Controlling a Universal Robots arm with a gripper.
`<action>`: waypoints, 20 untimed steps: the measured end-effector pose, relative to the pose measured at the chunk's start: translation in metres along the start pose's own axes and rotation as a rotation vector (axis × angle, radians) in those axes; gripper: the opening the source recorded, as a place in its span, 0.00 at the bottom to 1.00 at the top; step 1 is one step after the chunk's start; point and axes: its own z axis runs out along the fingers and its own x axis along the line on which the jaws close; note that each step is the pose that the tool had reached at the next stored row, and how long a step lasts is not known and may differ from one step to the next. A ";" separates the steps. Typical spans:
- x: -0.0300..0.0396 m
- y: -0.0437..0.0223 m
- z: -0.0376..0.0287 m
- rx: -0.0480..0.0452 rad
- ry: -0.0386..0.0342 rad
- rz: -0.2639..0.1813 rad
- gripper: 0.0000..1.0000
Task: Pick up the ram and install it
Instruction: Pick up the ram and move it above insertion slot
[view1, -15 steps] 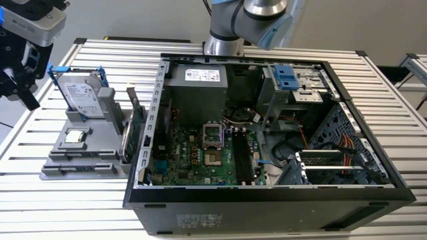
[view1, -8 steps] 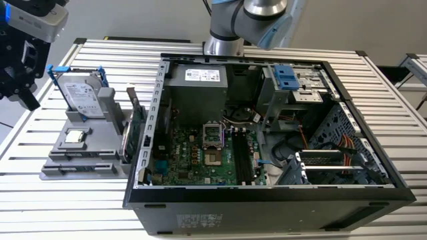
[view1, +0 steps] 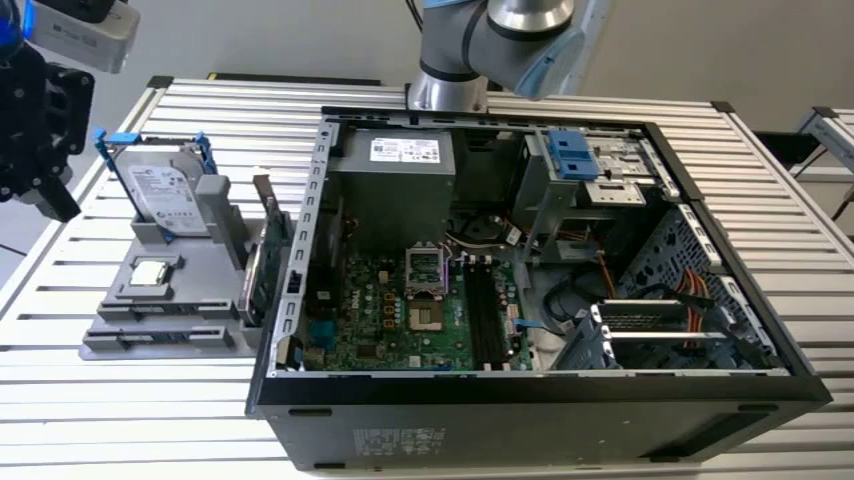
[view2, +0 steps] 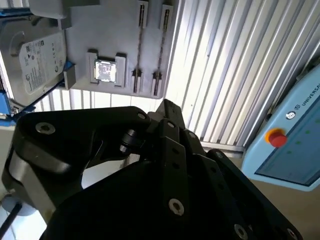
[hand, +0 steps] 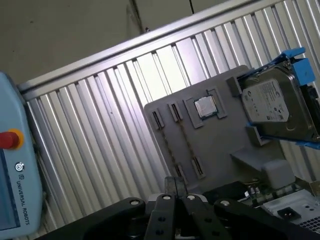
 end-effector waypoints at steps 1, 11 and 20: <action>0.0000 0.0000 0.0000 0.0006 0.0005 -0.017 0.00; 0.0000 0.0000 0.0000 0.0062 0.0053 -0.179 0.00; -0.0001 0.0000 -0.0001 0.0127 0.0095 -0.335 0.00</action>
